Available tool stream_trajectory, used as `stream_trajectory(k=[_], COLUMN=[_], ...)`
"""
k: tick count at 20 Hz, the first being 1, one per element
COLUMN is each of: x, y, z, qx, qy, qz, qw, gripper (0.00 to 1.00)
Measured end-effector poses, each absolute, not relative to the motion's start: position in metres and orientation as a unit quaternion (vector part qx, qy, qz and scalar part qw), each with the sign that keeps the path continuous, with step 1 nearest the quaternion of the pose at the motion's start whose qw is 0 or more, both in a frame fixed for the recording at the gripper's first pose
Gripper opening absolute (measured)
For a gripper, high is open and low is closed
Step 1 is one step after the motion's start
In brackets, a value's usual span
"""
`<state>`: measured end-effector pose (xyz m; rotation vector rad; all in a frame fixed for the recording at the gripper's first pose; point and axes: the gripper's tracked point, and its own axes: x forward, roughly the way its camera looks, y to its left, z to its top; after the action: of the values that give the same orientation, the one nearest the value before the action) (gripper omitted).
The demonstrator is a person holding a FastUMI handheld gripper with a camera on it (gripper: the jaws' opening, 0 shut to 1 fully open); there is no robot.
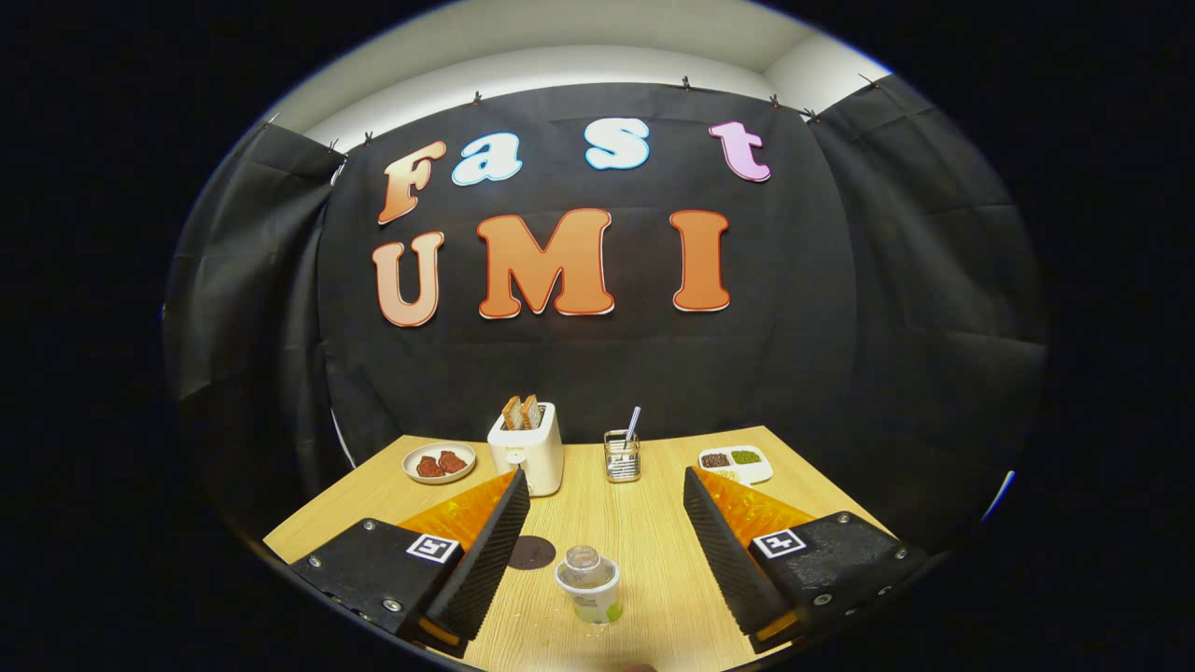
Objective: Take the bottle from table, then pour the juice into the cup, finally place the bottle on the coaster
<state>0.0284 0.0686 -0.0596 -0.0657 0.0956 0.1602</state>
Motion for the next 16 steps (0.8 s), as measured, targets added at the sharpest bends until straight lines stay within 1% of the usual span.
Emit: stream_trajectory(k=[16], x=[0.039], y=[0.075], z=[-0.179], qx=[-0.069], qy=[0.155], qz=[0.086], qw=[0.982], gripper=[0.99])
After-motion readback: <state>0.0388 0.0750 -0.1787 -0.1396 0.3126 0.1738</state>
